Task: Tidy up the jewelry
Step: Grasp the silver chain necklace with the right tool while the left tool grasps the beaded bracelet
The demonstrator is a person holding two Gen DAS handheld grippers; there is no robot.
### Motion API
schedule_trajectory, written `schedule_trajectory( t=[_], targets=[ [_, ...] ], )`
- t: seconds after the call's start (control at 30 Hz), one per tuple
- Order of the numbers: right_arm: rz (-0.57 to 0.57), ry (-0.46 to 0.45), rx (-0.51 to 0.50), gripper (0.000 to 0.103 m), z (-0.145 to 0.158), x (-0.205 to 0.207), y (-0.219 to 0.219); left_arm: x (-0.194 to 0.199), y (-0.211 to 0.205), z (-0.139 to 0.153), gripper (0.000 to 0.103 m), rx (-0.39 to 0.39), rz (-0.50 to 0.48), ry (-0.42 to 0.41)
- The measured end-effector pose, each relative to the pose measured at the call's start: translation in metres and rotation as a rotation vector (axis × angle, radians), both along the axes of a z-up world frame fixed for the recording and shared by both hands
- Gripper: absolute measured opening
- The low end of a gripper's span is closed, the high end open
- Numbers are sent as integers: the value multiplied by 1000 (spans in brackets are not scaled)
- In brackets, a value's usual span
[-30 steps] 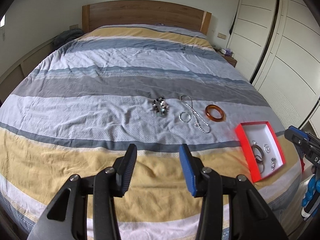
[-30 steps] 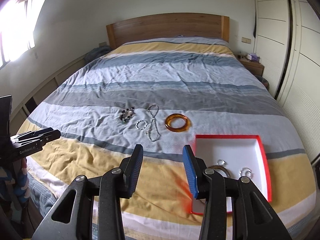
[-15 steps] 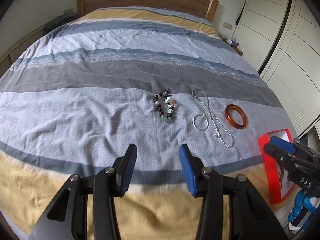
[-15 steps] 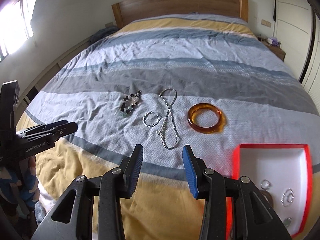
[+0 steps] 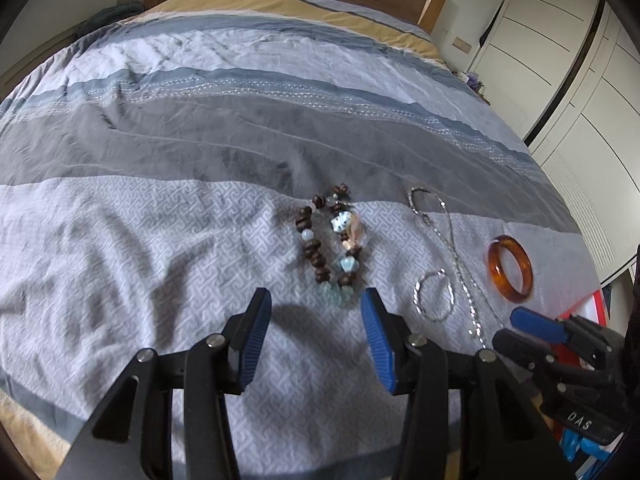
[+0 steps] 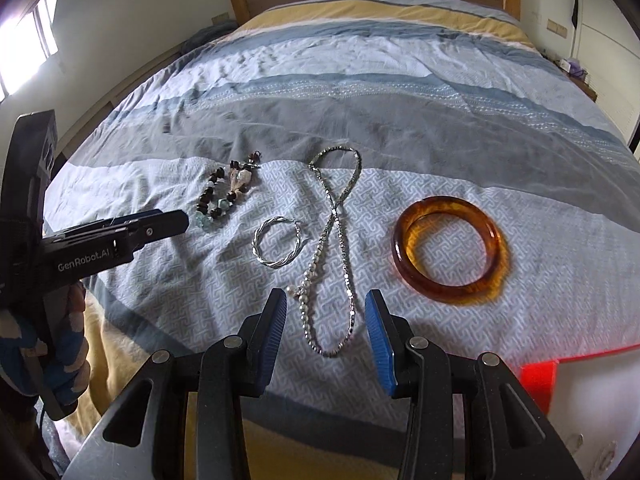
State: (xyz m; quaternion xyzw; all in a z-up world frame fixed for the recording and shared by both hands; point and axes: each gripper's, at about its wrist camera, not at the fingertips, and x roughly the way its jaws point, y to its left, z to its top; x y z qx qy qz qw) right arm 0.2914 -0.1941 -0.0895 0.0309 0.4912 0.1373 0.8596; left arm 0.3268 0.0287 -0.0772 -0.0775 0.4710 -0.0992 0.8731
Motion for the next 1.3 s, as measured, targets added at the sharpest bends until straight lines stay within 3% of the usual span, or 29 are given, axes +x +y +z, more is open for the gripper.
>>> schedule_trajectory(
  t=[0.7,0.77,0.9,0.97,1.03,1.3],
  targets=[
    [33,11,-2,41,-32,29,13,43,-20,-31,45,79,-46,-6],
    [36,11,-16,38,-35,30,15,43,-22,-31,42,92,-46,-18],
    [25,8,-42,16,-35,30,14,39,-15,-29,19,76,-21,-31],
    [18,11,-26,11,-35,29,11,36,-12,-27,17,63,-13,-35],
    [16,9,-15,11,-34,27,9,32,-12,-24,12,70,-9,-43],
    [-18,-47,24,10,-8,4,4,-2,-19,7,10,106,-11,-101]
  ],
)
